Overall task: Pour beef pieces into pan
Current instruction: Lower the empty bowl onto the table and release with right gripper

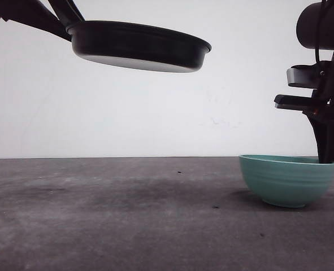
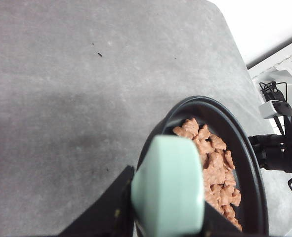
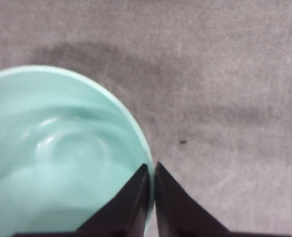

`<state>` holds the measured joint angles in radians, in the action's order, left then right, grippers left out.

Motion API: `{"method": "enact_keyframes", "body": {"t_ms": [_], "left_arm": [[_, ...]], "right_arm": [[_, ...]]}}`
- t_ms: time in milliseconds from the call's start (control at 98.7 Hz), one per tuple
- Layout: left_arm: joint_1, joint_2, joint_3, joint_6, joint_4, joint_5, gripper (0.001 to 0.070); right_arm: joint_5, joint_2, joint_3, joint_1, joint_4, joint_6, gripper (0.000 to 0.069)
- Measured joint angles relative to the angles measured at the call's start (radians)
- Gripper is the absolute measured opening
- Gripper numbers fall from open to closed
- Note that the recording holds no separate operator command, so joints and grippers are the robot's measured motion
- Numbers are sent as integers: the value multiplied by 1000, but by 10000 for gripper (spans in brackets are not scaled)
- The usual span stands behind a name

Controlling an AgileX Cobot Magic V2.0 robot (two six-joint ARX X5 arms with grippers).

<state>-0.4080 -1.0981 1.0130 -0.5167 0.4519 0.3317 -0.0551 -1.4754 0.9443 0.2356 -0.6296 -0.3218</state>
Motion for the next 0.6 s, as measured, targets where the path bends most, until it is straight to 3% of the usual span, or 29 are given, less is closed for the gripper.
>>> {"method": "enact_keyframes", "body": {"t_ms": [142,192,243,355,436,537,567,598], "left_arm": [[0,0,0,0,2,0,55],[0,0,0,0,1,0,55],[0,0,0,0,1,0,55],[0,0,0,0,-13,-5,55],[0,-3,0,0,-42,-15,55],[9,-29,0,-1,-98,-31,55],[15,-43,0,-2,-113,-33,55],[22,-58,0,-3,-125,-37,55]], "right_arm": [[3,-1,-6,-1,4,-1,17],[3,0,-8,0,3,-1,52],[3,3,-16,0,4,-1,143],[-2,59,-22,0,8,-1,433],[-4,134,-3,0,7,-1,538],[-7,242,52,0,5,-1,561],[-16,280,71,0,0,-1,526],[-29,319,91,1,-11,0,447]]}}
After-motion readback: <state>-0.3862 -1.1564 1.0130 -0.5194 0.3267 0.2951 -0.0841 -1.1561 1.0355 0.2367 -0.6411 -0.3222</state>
